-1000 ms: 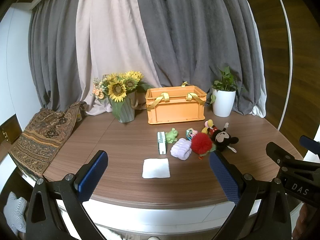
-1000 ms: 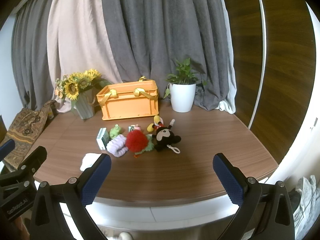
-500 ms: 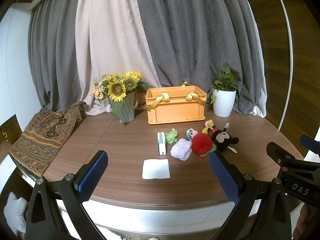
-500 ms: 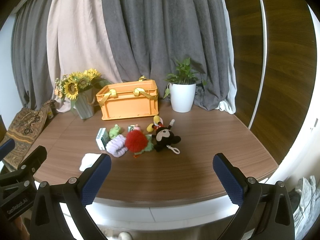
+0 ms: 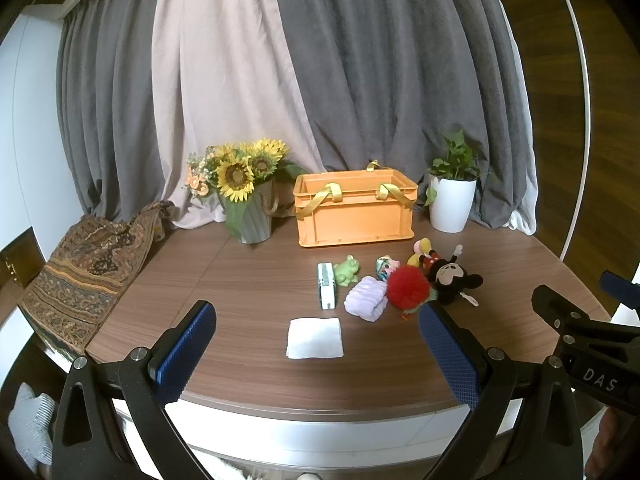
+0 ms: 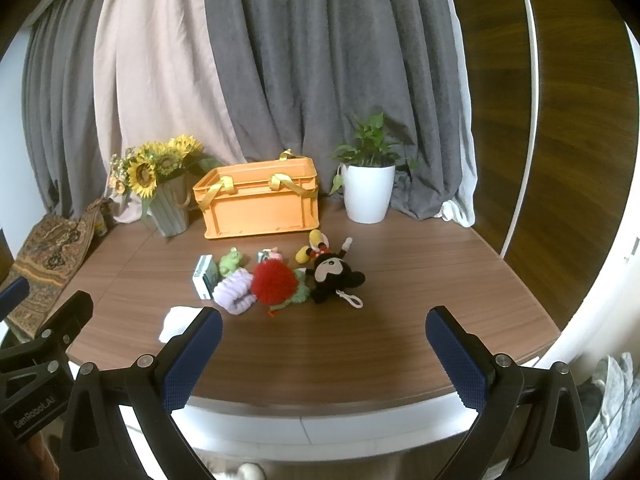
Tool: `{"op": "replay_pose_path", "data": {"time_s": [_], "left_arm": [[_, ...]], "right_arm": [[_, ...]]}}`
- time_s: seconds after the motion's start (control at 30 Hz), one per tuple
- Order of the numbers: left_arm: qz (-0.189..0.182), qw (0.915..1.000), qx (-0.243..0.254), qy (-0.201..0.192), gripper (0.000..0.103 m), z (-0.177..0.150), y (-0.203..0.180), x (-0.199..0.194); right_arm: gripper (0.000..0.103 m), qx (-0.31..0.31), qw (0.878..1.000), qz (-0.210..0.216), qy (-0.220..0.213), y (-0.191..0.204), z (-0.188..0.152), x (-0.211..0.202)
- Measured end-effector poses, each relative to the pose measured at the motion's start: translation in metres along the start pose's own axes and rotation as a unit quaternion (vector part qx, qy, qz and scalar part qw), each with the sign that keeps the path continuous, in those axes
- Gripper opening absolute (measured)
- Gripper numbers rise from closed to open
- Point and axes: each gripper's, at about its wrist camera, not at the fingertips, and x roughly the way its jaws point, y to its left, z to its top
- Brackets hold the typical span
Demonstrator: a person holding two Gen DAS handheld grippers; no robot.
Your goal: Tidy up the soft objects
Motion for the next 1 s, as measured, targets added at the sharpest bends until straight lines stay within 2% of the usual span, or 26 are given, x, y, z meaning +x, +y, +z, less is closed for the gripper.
{"op": "replay_pose_path", "data": {"time_s": [0.27, 0.63, 1.0], "left_arm": [[-0.009, 0.9996, -0.006, 0.027, 0.103, -0.002, 0.005, 0.023], [0.03, 0.9986, -0.011, 0.042, 0.102, -0.009, 0.011, 0.067], [0.032, 0.9963, -0.016, 0.078, 0.095, -0.02, 0.009, 0.131]], "right_arm": [[0.103, -0.007, 1.0, 0.01, 0.011, 0.01, -0.002, 0.02], [0.103, -0.029, 0.999, 0.029, 0.035, 0.028, 0.004, 0.072], [0.103, -0.045, 0.996, 0.048, 0.054, 0.04, 0.005, 0.137]]}}
